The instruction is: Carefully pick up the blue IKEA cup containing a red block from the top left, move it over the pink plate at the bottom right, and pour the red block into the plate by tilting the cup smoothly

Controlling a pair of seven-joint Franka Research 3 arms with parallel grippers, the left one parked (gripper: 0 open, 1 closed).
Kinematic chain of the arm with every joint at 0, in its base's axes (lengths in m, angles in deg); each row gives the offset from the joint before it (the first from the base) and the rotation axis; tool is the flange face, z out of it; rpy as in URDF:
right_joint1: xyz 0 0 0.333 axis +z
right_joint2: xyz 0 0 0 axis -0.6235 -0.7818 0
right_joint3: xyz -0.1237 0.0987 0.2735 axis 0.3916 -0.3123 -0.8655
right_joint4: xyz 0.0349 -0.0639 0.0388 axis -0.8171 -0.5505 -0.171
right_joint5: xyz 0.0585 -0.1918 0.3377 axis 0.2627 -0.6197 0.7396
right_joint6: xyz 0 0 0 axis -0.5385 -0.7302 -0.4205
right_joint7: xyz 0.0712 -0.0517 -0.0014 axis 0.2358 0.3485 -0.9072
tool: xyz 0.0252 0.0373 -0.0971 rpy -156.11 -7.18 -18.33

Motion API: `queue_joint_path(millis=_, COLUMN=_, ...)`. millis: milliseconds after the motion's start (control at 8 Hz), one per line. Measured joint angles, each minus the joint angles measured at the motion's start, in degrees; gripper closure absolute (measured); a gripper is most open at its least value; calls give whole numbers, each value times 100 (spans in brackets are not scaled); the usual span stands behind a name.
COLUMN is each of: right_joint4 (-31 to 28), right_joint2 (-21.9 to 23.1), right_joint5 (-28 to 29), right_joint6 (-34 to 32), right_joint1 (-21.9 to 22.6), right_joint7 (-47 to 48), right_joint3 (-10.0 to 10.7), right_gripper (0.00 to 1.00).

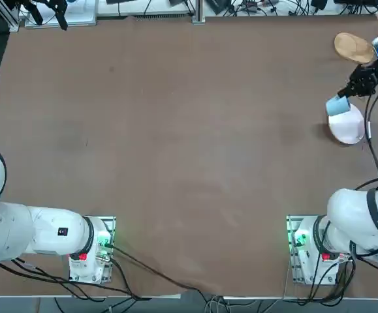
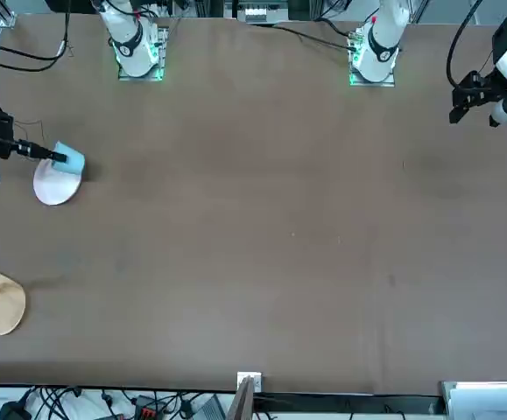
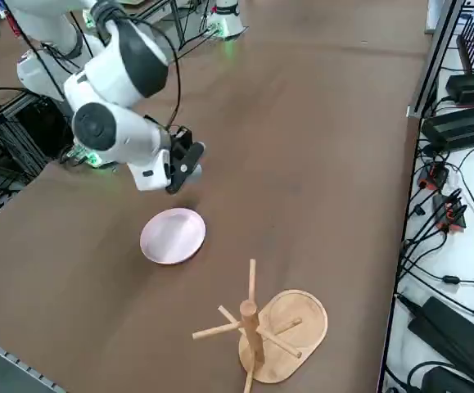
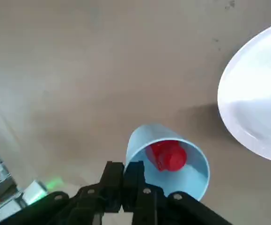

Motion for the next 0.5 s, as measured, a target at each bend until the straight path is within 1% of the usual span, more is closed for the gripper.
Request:
queue_joint_path(millis=250, right_joint4=232, right_joint2=-236, right_joint5=109, right_joint6=-465, right_joint1=-370, right_joint7=-577, right_joint3=2, right_gripper=98)
queue_joint_path(millis=500, right_joint4=498, right_joint2=-537, right_joint5=300, right_joint6=-818, right_joint1=-568, right_joint7=-988, right_joint3=0, right_gripper=98)
